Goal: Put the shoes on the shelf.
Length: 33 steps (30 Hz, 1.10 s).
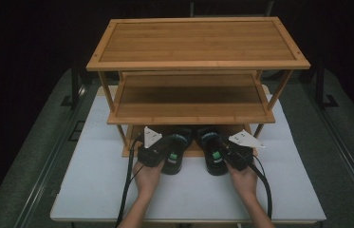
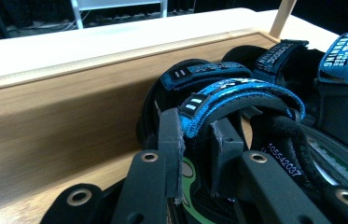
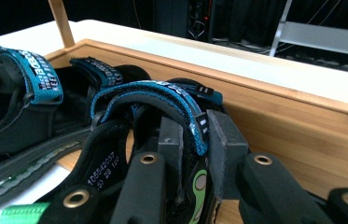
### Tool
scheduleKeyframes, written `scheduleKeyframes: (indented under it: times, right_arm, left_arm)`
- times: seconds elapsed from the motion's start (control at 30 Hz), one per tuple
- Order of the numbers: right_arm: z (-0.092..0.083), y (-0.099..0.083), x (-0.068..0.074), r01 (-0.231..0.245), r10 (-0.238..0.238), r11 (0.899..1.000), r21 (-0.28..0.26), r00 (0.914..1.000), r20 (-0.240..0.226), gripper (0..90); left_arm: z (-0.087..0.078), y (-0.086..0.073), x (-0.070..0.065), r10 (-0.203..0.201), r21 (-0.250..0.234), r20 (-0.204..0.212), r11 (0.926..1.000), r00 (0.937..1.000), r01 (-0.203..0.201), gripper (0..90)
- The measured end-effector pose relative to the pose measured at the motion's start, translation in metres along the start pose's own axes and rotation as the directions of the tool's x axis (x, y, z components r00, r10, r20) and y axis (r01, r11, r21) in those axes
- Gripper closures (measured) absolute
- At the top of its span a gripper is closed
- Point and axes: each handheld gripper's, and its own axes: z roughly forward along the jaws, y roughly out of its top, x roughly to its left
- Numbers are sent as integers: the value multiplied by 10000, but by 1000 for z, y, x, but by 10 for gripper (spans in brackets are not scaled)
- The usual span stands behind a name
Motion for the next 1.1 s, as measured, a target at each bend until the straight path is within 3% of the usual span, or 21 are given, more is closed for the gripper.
scheduleKeyframes:
  times: [0.1,0.2,0.43,0.6,0.77,1.03,1.1]
  right_arm:
    - [1,0,-4,23,-22,10000,60,9999,-168,736]
    - [1,0,-7,104,-100,9998,175,9997,-222,702]
    - [0,1,-12,169,-161,9995,264,9994,-311,643]
    - [-1,1,-14,240,-227,9991,344,9990,-387,581]
    - [-11,4,-16,42,-30,9996,269,9990,-451,484]
    - [-31,7,-17,164,-169,9998,-64,9950,-980,435]
    - [-33,7,-17,139,-150,9998,-110,9938,-1102,434]
  left_arm:
    - [0,0,2,-158,48,231,9999,9996,157,732]
    - [-3,0,2,-155,-5,395,9999,9991,156,673]
    - [-6,2,2,-20,-56,548,10000,9985,23,626]
    - [-9,4,1,200,-151,631,9997,9978,-190,557]
    - [-16,7,-1,478,-246,968,9987,9941,-456,492]
    - [-30,7,-4,1100,-467,1291,9934,9855,-1048,435]
    - [-32,8,-4,1089,-490,1363,9935,9847,-1031,428]
